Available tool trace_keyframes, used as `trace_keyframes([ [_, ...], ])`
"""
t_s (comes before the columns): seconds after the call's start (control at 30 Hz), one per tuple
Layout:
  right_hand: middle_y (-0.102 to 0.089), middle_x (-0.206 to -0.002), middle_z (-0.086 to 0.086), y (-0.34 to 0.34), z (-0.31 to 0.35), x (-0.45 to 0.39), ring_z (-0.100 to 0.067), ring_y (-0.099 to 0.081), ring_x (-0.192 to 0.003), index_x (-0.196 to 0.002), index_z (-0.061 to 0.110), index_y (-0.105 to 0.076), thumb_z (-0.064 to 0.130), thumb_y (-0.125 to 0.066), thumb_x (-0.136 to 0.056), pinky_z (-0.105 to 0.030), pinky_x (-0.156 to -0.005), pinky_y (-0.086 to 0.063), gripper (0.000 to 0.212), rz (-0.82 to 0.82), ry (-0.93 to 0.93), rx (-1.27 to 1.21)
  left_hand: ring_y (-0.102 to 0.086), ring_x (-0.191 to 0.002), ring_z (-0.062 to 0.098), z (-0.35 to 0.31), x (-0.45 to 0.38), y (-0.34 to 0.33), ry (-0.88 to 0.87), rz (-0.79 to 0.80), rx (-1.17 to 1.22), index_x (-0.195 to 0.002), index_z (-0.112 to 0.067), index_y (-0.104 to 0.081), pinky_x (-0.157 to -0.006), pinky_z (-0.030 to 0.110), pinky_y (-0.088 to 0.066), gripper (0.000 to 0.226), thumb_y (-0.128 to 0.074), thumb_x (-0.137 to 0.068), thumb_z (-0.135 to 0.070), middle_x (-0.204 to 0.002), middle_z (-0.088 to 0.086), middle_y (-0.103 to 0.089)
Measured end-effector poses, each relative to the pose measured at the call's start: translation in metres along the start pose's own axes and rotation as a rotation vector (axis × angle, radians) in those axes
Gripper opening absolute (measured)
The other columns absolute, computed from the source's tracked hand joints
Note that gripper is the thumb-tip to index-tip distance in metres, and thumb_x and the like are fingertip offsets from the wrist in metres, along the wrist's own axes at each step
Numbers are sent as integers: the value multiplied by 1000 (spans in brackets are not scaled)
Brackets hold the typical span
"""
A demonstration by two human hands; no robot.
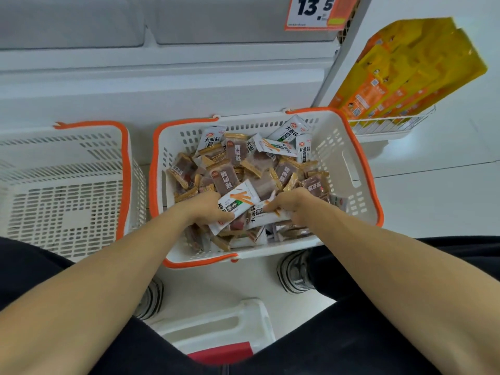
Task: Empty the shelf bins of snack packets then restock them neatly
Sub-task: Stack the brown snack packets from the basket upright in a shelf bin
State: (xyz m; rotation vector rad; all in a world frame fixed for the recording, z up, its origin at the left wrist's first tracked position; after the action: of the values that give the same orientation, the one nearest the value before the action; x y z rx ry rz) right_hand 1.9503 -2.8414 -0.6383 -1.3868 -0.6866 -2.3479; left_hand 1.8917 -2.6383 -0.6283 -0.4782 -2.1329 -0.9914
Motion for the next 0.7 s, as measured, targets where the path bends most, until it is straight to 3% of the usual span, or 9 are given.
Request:
trace_keyframes([
  [0.07,-69,-117,-22,-12,10,4,-26,-72,-72,-112,-7,-63,-3,-75,-85,-33,-50,-59,29,101,5,-47,-68,-94,23,1,1,12,15,-47,74,-112,-13,-65,-83,42,-59,34,-73,-90,-38,-106,7,-70],
  [0.13,-70,-113,-20,-18,19,8,-23,-72,-65,-119,-5,-63,-5,-70,-88,-31,-48,-58,32,136,42,-99,-69,-91,23,1,3,24,16,-104,145,-111,-10,-65,-76,39,-60,32,-73,-91,-34,-103,8,-71],
  [0.27,-73,-97,-20,-24,31,11,-30,-73,-75,-105,-2,-64,-11,-71,-85,-46,-75,-63,23,148,140,-181,-70,-88,23,5,8,42,27,-179,258,-108,-15,-65,-78,42,-61,21,-69,-94,-31,-98,3,-70],
  [0.37,-75,-98,-18,-21,36,6,-33,-75,-85,-108,0,-63,-8,-76,-82,-50,-81,-61,31,105,206,-253,-68,-79,18,10,13,58,36,-267,302,-105,-21,-64,-64,34,-58,9,-65,-97,-25,-92,0,-69],
  [0.47,-76,-101,-14,-8,47,6,-30,-76,-86,-110,6,-66,1,-83,-77,-49,-79,-62,38,-13,297,-370,-71,-83,19,18,14,67,21,-313,460,-105,-22,-64,-71,38,-61,11,-66,-95,-16,-96,2,-72],
  [0.57,-77,-97,-8,4,60,10,-22,-76,-77,-113,10,-67,17,-84,-80,-36,-69,-62,37,-64,366,-498,-71,-88,21,19,12,57,66,-217,747,-112,-13,-61,-66,31,-58,26,-66,-91,2,-107,8,-72],
  [0.67,-76,-108,-8,4,68,11,-23,-76,-84,-137,9,-52,36,-87,-74,-40,-71,-61,76,1,355,-577,-68,-99,31,5,15,44,71,-74,1030,-114,0,-61,-78,39,-59,27,-60,-89,11,-122,22,-67],
  [0.7,-75,-109,-9,1,70,13,-24,-76,-86,-135,8,-48,34,-85,-79,-41,-72,-61,72,32,358,-580,-68,-102,33,-4,16,40,42,-7,1155,-116,2,-60,-82,41,-60,27,-57,-90,10,-124,24,-66],
])
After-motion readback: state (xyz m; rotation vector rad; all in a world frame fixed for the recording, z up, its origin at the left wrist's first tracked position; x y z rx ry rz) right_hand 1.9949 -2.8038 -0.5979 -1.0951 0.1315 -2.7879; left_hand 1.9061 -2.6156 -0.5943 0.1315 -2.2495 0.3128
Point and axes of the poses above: each hand's wrist, its own x-axis away from the middle knuckle, its own y-axis out of the back of the hand, z = x × y, the point moved 7 cm from there along -x, towards the middle knuckle
